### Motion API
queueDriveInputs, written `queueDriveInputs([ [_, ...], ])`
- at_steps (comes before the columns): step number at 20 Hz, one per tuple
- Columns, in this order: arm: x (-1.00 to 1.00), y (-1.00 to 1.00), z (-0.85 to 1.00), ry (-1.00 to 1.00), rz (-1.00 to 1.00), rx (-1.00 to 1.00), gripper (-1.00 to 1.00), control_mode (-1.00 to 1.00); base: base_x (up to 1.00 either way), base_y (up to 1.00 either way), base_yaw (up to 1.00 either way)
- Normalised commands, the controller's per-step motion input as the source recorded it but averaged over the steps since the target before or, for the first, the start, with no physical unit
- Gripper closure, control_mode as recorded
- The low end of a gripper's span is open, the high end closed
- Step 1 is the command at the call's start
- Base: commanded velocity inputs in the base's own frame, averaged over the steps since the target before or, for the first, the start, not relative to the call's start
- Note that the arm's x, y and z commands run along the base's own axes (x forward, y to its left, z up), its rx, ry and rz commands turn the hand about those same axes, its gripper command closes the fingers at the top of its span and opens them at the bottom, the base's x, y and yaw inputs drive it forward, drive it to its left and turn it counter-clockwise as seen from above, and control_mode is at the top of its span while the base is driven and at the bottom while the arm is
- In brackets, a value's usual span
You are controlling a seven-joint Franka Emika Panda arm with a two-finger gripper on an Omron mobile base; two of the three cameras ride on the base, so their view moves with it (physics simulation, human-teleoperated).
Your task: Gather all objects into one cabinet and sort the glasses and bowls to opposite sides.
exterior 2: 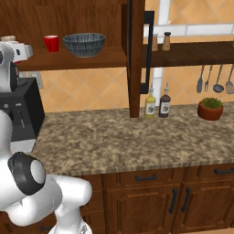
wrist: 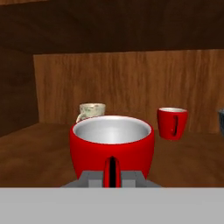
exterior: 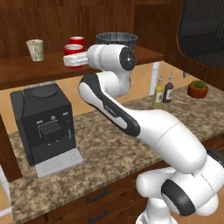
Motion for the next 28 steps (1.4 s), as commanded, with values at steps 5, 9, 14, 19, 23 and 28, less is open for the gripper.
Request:
queueDriveInputs([
  [5,0.15,0.4,-0.32,-0.08,0.02,0.0,1.0,-1.0,0.0,0.0,0.0],
  [9,0.31,0.23,-0.04,0.03,0.0,0.0,1.0,-1.0,0.0,0.0,0.0],
  [14,0.35,0.02,0.0,0.01,-0.04,-0.01,1.0,-1.0,0.0,0.0,0.0],
  [19,0.39,0.03,-0.13,0.0,-0.1,-0.03,1.0,-1.0,0.0,0.0,0.0],
  [23,0.58,0.23,-0.06,0.02,-0.09,-0.02,1.0,-1.0,0.0,0.0,0.0],
  [28,0.51,0.24,-0.19,0.0,-0.04,-0.01,1.0,-1.0,0.0,0.0,0.0],
])
